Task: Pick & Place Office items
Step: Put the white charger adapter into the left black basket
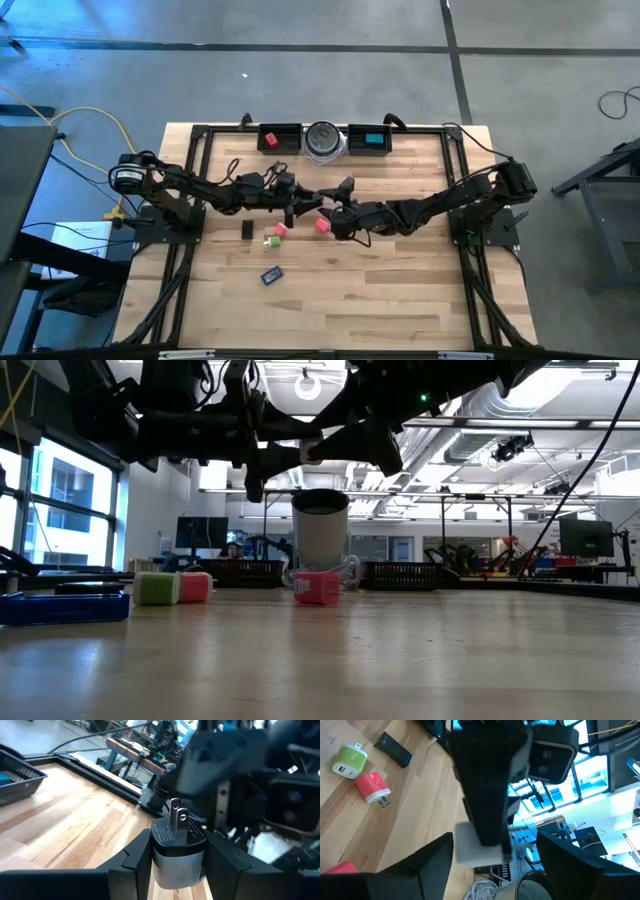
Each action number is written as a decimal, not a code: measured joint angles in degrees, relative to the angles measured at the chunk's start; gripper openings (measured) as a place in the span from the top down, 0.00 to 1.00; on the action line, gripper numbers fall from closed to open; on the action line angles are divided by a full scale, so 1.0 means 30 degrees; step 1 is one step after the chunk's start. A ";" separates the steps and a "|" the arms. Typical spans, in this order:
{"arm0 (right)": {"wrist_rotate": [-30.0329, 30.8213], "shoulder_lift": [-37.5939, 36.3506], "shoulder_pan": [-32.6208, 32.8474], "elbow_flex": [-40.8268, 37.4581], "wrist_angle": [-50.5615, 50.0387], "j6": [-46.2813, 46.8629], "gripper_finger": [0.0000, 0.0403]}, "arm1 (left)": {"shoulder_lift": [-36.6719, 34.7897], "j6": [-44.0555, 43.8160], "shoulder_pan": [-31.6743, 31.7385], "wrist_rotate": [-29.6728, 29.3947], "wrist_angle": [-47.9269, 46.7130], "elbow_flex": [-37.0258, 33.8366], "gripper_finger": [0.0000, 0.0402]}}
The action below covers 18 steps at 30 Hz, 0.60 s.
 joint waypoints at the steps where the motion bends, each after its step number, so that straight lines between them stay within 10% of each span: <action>1: -0.0024 -0.0002 0.0004 0.0000 0.0031 0.0004 0.32 | 0.0000 0.0207 -0.0002 0.0074 0.0002 0.0000 0.67; 18: 0.2477 -0.1020 0.1966 -0.0006 -0.0204 -0.0355 0.34 | -0.0931 0.4419 0.0810 0.0138 -0.2341 -0.0007 0.67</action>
